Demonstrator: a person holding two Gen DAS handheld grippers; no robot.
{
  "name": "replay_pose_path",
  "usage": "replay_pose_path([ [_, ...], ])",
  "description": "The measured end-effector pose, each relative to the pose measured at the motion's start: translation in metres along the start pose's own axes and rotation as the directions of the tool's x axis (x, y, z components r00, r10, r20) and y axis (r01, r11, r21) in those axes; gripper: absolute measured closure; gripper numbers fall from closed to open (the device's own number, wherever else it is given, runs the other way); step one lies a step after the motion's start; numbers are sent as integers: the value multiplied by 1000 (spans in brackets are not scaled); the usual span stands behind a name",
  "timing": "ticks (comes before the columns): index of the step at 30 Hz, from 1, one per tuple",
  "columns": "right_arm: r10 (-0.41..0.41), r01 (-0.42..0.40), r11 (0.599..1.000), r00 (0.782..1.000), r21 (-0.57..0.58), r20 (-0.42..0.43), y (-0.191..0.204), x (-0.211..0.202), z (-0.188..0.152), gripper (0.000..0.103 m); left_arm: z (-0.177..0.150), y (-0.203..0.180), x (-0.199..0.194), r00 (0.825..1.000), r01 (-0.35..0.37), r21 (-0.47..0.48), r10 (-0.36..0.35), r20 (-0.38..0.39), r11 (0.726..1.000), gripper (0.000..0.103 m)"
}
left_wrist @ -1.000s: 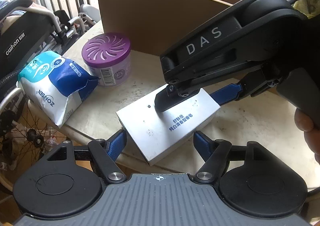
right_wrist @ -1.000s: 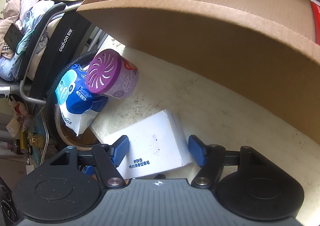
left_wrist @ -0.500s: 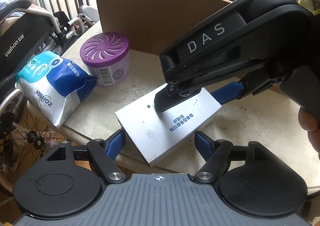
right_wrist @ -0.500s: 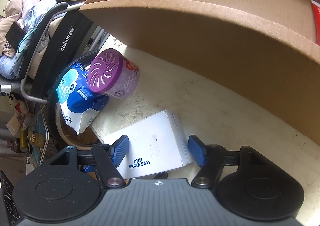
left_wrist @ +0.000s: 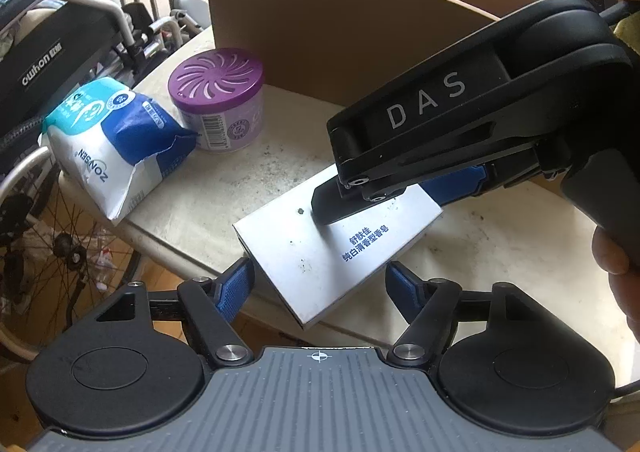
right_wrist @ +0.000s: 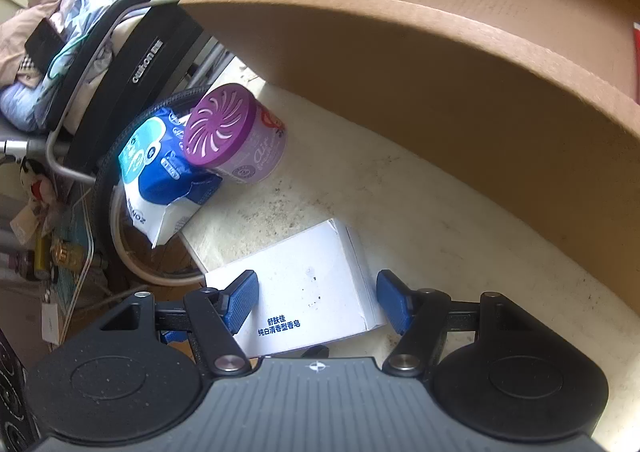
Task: Organize objects
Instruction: 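Close the right gripper on the white box on the table, then lift the white box off the table with the right gripper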
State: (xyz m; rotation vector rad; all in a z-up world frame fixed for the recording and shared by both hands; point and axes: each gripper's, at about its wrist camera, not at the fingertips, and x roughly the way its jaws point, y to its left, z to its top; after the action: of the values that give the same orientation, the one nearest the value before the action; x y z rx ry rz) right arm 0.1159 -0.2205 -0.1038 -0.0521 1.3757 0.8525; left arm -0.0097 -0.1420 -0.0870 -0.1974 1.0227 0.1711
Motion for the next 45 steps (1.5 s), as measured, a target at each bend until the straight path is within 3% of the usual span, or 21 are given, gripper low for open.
replay_pose_path([
  [9, 16, -19, 996, 999, -87, -42, 7, 0, -5, 34, -9, -5, -12, 999, -14, -100, 10, -42, 995, 31],
  [23, 17, -27, 990, 997, -140, -72, 9, 1, -3, 35, -9, -2, 1, 998, -16, -38, 13, -68, 999, 31],
  [31, 26, -45, 980, 995, -191, -99, 14, 2, -7, 35, -17, 0, -6, 997, -25, -101, 17, -75, 995, 31],
  [45, 64, -74, 991, 993, -111, -98, 4, 2, -9, 34, -14, 0, 3, 996, -35, -109, 26, -81, 993, 30],
])
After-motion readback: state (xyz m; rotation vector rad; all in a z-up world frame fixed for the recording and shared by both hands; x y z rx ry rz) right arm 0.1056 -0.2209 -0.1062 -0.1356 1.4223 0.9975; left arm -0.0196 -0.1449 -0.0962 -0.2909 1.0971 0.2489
